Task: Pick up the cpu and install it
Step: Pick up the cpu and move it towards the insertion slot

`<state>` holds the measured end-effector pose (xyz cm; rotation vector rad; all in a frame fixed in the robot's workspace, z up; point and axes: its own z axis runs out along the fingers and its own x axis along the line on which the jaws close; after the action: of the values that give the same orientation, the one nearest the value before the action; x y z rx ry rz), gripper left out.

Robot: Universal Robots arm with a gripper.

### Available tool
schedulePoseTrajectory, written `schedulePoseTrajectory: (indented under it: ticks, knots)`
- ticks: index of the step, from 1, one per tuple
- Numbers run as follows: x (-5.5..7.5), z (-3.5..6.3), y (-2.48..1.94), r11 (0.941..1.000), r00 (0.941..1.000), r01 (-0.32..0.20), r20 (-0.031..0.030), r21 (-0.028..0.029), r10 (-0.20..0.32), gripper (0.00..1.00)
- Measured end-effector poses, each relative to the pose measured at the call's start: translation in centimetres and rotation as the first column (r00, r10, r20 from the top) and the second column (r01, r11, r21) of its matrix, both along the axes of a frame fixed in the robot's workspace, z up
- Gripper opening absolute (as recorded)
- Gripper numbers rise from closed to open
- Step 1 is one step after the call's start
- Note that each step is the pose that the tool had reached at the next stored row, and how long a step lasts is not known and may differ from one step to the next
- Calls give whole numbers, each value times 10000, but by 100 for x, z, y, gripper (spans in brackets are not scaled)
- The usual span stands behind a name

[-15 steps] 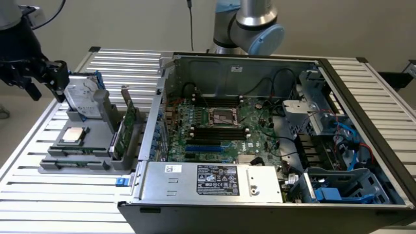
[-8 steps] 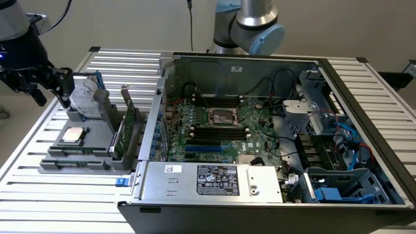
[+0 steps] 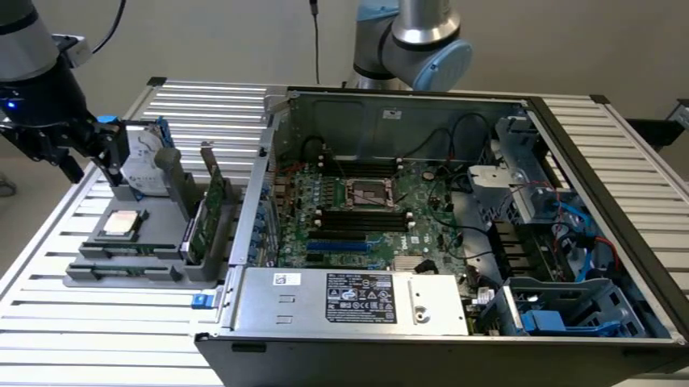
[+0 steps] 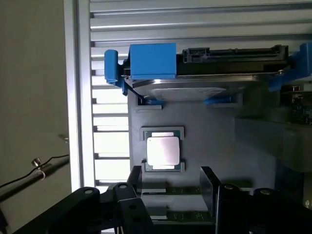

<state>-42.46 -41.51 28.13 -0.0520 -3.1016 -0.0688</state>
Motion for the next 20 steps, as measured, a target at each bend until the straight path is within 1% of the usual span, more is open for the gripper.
schedulePoseTrajectory:
  ticks: [3, 5, 6, 20]
  knots:
    - [1, -54, -2, 10000, 10000, 0, 1, 1, 0, 60]
    - [1, -90, -3, 10000, 10000, 0, 2, 1, 0, 62]
    - [1, -109, -4, 10000, 10000, 0, 0, 0, 0, 67]
    - [1, -364, -5, 10000, 10000, -1, 0, 0, 1, 67]
